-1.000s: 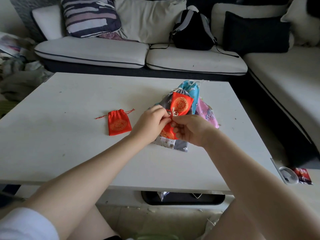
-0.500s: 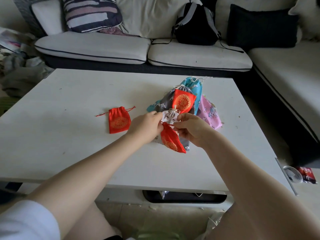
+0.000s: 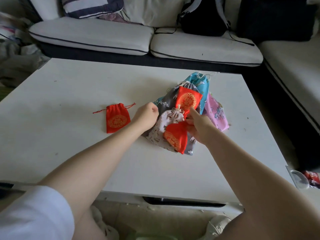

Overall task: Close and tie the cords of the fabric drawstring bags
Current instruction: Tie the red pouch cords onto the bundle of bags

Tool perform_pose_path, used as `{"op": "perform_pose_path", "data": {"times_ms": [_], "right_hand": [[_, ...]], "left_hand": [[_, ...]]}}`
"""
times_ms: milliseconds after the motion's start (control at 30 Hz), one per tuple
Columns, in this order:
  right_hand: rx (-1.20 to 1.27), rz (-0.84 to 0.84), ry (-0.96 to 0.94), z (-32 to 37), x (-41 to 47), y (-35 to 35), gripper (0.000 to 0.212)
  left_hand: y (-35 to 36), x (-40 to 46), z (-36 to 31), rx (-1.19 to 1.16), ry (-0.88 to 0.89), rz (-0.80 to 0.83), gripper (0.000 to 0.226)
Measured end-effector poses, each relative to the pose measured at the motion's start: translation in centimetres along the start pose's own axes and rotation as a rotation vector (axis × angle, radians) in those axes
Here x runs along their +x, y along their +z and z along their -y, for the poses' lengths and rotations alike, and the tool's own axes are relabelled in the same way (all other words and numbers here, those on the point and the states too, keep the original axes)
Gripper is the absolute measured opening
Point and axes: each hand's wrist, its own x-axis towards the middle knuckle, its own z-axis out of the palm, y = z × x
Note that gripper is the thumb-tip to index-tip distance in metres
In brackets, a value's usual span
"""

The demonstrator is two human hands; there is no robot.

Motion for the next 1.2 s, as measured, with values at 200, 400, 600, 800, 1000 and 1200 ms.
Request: {"op": "perform_pose_path", "data": {"times_ms": [200, 400, 600, 800, 1000, 1200], "right_hand": [[-0.518, -0.17, -0.39, 0.3, 4.0, 4.2, 0.029], [-0.73, -0.273, -0.758, 1.2, 7.6, 6.8, 0.026], [-1.149, -0.196, -0.889, 2.0, 9.8, 10.3, 0.025], [-1.048, 0.197, -0.506, 0.3, 8.6, 13.6, 0.03], [-0.972, 0.22, -0.262, -1.0, 7.6, 13.3, 0.034], [-0.278, 0.271, -0.18, 0.5, 4.6, 11.6, 0.047]], "left_hand": [[-0.8, 3.6, 7.5, 0.225, -0.219, -0.044, 0.034], [-2.5, 8.3, 13.0, 0.135, -0.487, -0.208, 0.041], [-2.4, 11.7, 16.1, -0.01, -0.678, -0.309, 0.063], [-0.3, 12.5, 17.2, 0.156, -0.53, 0.006, 0.038], [-0.3, 9.3, 12.7, -0.254, -0.335, -0.001, 0.019], [-4.2, 4.4, 6.0, -0.838, -0.086, 0.048, 0.013]]}}
